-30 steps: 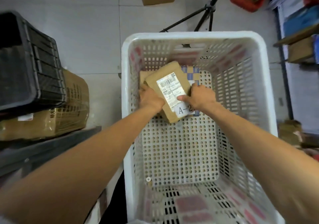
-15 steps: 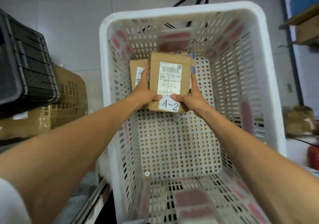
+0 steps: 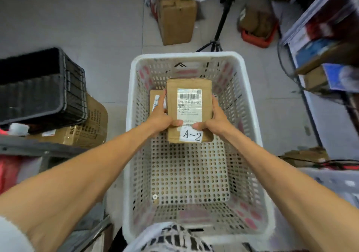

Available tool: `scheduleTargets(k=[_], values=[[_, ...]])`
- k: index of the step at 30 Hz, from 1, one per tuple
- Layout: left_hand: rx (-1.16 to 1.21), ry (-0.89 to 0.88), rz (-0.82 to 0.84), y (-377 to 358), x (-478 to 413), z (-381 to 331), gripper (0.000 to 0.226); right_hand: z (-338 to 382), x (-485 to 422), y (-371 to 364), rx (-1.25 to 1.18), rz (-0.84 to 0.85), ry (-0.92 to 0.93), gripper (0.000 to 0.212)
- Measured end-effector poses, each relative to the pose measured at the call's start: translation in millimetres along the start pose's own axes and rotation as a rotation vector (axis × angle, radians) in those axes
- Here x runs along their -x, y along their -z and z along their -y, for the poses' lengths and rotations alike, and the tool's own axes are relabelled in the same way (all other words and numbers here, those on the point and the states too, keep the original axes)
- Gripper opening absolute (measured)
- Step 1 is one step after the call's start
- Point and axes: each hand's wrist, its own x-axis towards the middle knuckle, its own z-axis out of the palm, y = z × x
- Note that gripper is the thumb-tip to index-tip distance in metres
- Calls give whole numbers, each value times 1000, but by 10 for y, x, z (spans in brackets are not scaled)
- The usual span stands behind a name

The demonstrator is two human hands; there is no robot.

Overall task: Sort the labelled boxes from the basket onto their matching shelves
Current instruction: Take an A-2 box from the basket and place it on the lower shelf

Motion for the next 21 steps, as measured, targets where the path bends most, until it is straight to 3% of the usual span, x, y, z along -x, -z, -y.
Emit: scheduleTargets(k=[9, 12, 21], values=[[118, -287, -194, 134, 1310, -914, 112, 1220, 968, 348, 118, -39, 334, 111], [116, -369, -210, 265, 1710, -1207, 106, 1581, 1273, 371, 81, -61, 409, 119], [156, -620, -210, 722, 2670, -1450, 110, 2184, 2057, 68, 90, -198, 599, 112]])
